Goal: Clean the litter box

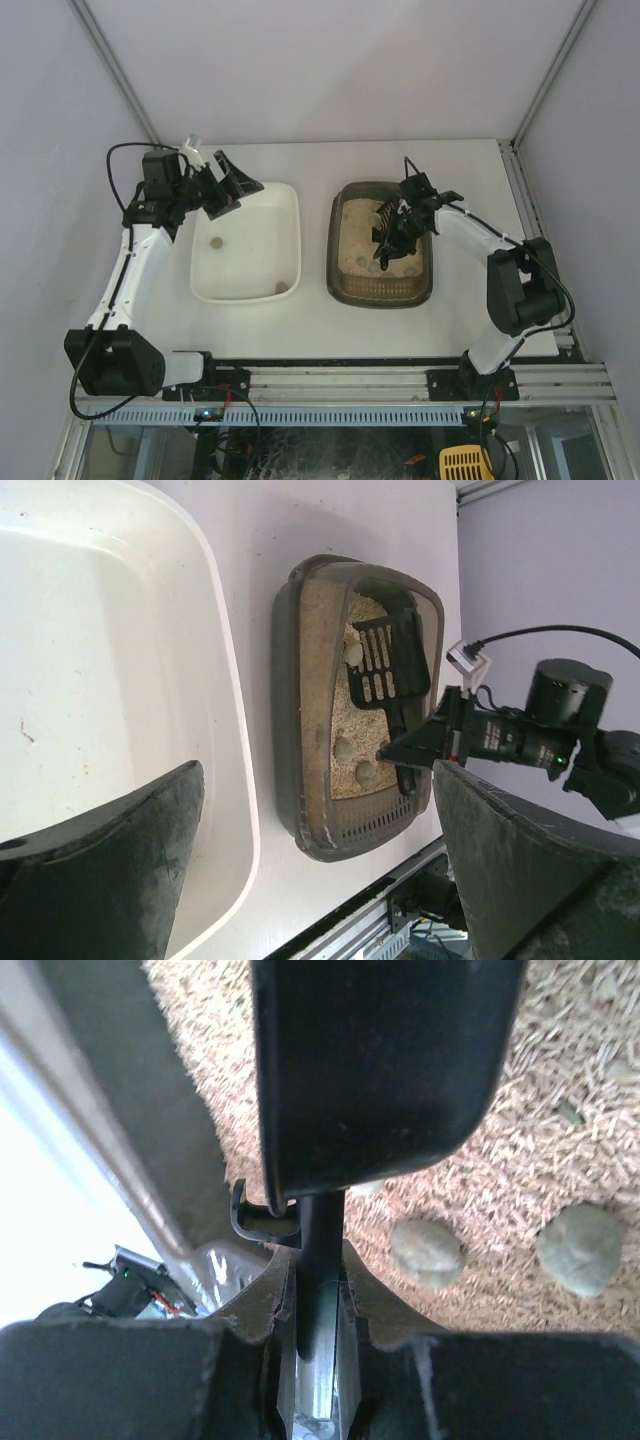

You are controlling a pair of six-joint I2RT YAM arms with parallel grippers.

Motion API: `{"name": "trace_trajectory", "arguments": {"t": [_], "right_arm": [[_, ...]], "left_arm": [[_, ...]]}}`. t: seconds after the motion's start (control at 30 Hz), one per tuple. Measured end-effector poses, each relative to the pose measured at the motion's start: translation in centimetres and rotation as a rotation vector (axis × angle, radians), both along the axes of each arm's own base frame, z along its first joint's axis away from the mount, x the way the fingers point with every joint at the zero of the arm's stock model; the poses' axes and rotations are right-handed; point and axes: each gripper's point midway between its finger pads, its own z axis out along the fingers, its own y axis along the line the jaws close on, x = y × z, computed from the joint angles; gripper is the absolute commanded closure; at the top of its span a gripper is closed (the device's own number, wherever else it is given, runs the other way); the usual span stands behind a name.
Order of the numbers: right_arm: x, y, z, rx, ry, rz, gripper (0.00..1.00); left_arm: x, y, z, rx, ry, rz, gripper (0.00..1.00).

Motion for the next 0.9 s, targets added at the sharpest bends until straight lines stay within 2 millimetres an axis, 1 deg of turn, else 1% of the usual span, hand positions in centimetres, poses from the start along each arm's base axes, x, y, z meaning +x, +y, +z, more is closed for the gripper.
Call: {"name": "trace_trajectory", "arguments": {"t": [0.13, 0.23, 0.33, 0.5, 0.57, 0.67, 0.8, 0.83, 0.9], "right_arm": [[-1.2, 0.1, 1.9, 0.048, -0.032, -0.006, 1.00], [-1.9, 0.2, 2.6, 0.090, -0.051, -0.014, 1.00], [-3.1, 0.1, 2.2, 0.134, -0.056, -0.027, 1.00], [-6.2, -0.1, 0.6, 0.232, -0.063, -0.061, 1.00], [-7.0, 0.0, 0.6, 0.287, -0.097, -0.072, 1.00], [-7.1, 0.6, 1.9, 0.365, -0.192, -0.068, 1.00], [-6.5, 1.3, 4.5, 0.494, -0.381, -0.053, 1.00], [-6.5, 1.5, 4.9, 0.527, -0.423, -0.052, 1.00], [-6.7, 1.8, 5.1, 0.583, -0.472, -0.053, 1.00]], "left_arm": [[-0.1, 0.0, -0.5, 0.000, 0.010, 0.001, 0.00], [-0.1, 0.0, -0.6, 0.000, 0.010, 0.000, 0.00], [0.0, 0.0, -0.6, 0.002, 0.009, 0.000, 0.00], [0.0, 0.2, -1.2, 0.013, 0.014, 0.008, 0.00], [0.1, 0.2, -1.5, 0.013, 0.016, 0.008, 0.00], [0.2, 0.2, -2.0, 0.014, 0.020, 0.009, 0.00], [0.3, 0.3, -3.0, 0.018, 0.035, 0.014, 0.00], [0.3, 0.4, -3.3, 0.020, 0.042, 0.017, 0.00], [0.4, 0.5, -3.8, 0.027, 0.048, 0.021, 0.00]]}}
